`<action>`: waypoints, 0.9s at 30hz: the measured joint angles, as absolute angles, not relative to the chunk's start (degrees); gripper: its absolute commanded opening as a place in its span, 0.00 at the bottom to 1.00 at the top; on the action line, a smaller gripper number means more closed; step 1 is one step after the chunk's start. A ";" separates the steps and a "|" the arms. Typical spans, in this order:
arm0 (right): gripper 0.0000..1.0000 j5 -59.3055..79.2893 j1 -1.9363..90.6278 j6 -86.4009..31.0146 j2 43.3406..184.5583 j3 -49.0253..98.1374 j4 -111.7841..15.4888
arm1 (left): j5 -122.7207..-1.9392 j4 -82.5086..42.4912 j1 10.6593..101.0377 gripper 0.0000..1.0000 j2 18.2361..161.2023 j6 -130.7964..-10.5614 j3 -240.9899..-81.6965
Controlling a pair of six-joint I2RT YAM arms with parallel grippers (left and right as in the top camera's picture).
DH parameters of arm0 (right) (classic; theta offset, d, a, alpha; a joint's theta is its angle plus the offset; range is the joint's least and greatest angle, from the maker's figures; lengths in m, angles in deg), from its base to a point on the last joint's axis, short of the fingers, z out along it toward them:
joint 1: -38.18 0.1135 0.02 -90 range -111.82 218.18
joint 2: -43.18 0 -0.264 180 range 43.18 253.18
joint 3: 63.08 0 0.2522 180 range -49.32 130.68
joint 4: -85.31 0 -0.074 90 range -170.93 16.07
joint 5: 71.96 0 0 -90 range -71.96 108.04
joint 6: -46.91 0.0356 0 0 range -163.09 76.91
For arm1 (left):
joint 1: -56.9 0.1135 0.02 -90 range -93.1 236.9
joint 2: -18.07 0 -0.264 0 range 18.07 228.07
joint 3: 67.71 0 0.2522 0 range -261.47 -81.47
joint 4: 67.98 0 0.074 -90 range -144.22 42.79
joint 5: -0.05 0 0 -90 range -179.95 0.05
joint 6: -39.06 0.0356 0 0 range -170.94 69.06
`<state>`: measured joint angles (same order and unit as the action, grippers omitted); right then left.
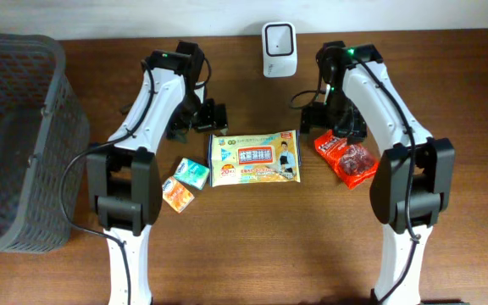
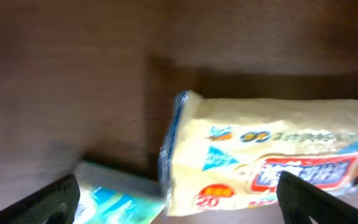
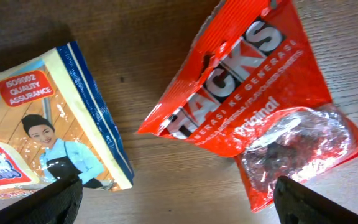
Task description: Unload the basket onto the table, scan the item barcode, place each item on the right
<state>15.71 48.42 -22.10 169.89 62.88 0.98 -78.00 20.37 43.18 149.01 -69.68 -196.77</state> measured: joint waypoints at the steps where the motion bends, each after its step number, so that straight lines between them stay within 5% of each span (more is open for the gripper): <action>1: 0.99 15.71 48.33 -22.08 169.89 62.88 0.95 | -77.24 19.78 43.14 1.00 149.14 -69.40 -196.27; 4: 0.99 15.71 48.33 -22.10 169.89 62.88 0.95 | -72.95 15.63 43.09 1.00 151.65 -66.58 -192.90; 7: 0.99 15.71 48.33 -22.10 169.89 62.88 1.15 | -68.76 13.14 43.12 0.87 152.98 -63.39 -191.11; 15: 0.99 15.71 48.33 -22.10 169.89 62.88 0.93 | -59.47 11.13 43.31 0.00 155.50 -56.99 -190.52; 22: 0.99 15.71 48.33 -22.10 169.89 62.88 -4.27 | -57.78 14.12 43.84 0.00 156.42 -56.29 -192.05; 27: 0.99 15.71 48.33 -22.10 169.89 62.88 -4.86 | -69.21 26.30 46.13 0.00 156.96 -57.44 -204.40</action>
